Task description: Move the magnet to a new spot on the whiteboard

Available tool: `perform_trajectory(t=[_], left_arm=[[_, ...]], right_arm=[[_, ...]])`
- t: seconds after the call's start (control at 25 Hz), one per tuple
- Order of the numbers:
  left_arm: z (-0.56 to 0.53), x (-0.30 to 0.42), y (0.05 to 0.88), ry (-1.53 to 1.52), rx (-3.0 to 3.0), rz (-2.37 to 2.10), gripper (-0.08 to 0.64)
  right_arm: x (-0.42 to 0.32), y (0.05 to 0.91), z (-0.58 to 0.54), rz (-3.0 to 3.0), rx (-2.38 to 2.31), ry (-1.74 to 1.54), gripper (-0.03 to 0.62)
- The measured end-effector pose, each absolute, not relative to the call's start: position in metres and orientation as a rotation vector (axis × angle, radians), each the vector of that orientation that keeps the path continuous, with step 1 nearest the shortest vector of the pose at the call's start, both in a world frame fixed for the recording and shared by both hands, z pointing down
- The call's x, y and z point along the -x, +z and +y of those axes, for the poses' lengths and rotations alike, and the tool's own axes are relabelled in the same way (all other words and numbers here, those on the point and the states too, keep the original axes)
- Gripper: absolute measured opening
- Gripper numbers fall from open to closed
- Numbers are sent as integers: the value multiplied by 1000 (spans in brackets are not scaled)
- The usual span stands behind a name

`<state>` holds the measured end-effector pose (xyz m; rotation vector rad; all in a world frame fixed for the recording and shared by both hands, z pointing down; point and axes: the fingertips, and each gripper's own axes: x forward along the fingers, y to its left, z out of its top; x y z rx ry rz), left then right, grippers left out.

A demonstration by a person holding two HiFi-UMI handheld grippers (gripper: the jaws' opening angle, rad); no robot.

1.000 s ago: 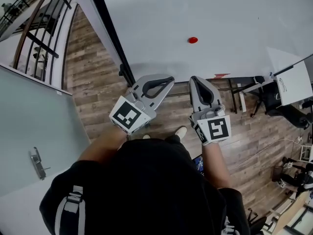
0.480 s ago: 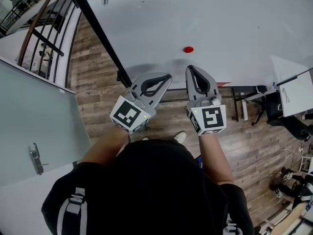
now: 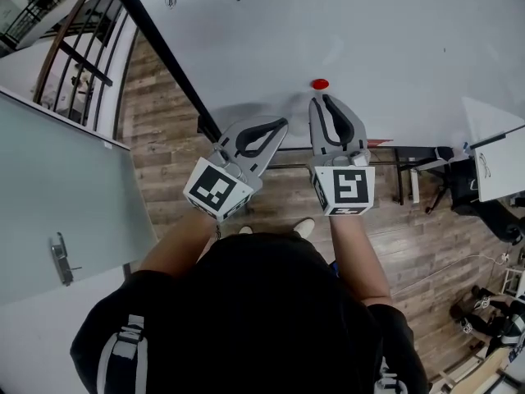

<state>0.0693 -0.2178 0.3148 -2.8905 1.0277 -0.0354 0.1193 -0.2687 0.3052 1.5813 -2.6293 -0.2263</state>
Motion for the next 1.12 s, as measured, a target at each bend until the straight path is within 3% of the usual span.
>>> perform_trajectory(t=[0.4,0.96,1.12], left_arm=[[-220,-59,315,-24,2887,1044,5],[-224,-50,314,-27,2882,1054,5],[-225,-47,315,-32,2881,1063,5]], right_arm=[[-124,299,-282,-2541,-1712,-299,153],[-121,298,-292,-2458,-1764,-371,152],[-120,299,-293,-2443,-1780,-370,121]])
